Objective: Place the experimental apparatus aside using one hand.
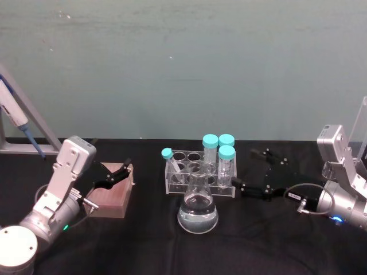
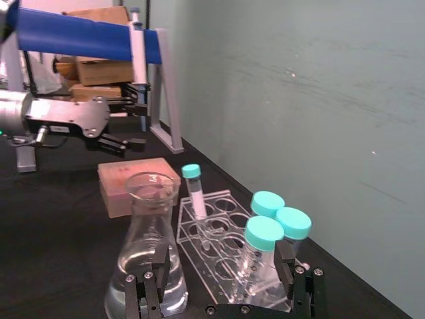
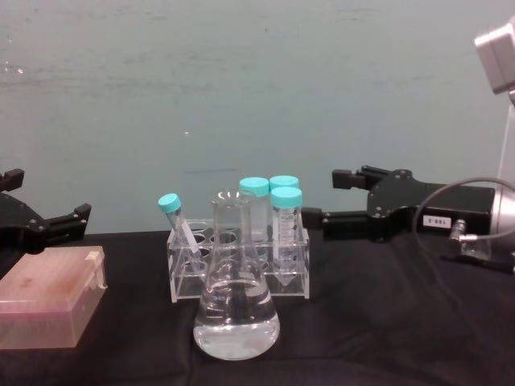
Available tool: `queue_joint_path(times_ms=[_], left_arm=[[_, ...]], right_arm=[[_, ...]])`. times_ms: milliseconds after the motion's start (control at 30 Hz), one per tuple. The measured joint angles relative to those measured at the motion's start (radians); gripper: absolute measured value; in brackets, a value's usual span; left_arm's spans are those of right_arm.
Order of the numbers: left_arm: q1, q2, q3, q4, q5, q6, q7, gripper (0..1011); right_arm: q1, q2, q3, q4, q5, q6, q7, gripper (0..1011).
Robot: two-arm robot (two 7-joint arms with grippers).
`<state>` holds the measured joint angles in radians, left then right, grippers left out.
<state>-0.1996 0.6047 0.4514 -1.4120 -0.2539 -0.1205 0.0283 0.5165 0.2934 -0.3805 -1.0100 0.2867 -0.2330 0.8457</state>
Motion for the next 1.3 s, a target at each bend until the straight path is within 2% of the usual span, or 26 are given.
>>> queue_joint_path(times_ms=[400, 600, 767, 1300], left_arm=[[0.000, 0.000, 0.000, 0.000, 0.000, 0.000, 0.000, 1000], [0.000, 0.000, 0.000, 0.000, 0.000, 0.000, 0.000, 1000], [0.000, 0.000, 0.000, 0.000, 0.000, 0.000, 0.000, 1000], [0.000, 0.000, 0.000, 0.000, 0.000, 0.000, 0.000, 1000]], right_arm=[[0.032, 0.001, -0.048, 0.037, 0.042, -0.024, 0.071, 1003], [0.074, -0.021, -0.066, 0.114, 0.084, -0.044, 0.128, 1003], [0.096, -0.029, -0.081, 0.146, 0.099, -0.052, 0.147, 1003], [0.131, -0.048, -0.133, 0.185, 0.129, -0.050, 0.172, 1003]])
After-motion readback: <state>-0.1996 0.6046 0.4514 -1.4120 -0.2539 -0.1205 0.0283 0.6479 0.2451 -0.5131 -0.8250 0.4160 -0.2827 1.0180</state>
